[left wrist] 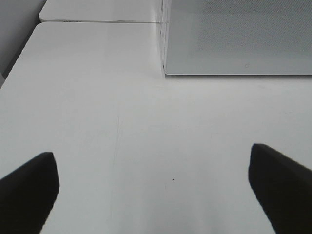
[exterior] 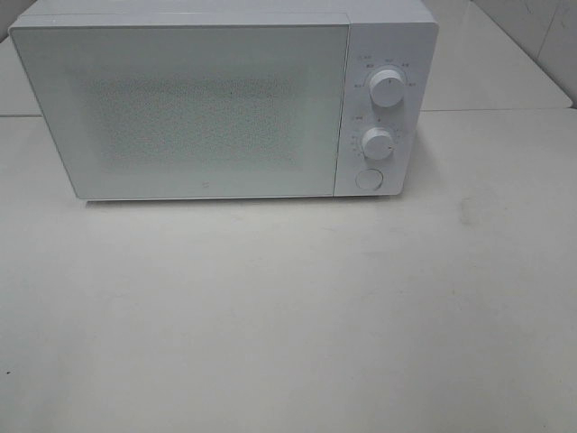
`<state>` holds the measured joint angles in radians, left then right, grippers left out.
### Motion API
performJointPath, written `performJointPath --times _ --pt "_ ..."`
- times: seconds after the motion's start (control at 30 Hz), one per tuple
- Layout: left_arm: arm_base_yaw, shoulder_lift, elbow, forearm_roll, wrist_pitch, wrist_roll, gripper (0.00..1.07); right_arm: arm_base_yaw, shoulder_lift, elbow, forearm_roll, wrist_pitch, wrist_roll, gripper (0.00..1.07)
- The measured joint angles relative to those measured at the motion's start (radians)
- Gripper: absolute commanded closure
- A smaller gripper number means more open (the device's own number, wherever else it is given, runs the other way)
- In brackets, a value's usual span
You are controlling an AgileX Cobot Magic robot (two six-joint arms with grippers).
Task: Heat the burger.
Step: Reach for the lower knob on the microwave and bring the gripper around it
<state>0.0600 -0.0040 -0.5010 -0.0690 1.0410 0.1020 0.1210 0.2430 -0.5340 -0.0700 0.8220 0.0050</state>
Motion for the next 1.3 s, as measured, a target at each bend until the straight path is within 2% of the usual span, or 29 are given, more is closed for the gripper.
performJointPath --times 0.4,0.67,1.1,1.3 --pt "0.0 0.0 0.0 0.0 0.0 0.0 0.09 0.0 0.199 0.085 0.003 -0.297 0.0 0.32" --pt "0.0 0.0 0.0 0.0 0.0 0.0 0.09 0.0 0.39 0.147 0.003 -0.538 0.038 0.33" --pt "0.0 0.0 0.0 0.0 0.0 0.0 0.09 0.0 0.669 0.159 0.003 -0.901 0.076 0.33" --pt "0.0 0.0 0.0 0.0 0.0 0.0 0.09 0.0 0.848 0.159 0.003 -1.182 0.076 0.33"
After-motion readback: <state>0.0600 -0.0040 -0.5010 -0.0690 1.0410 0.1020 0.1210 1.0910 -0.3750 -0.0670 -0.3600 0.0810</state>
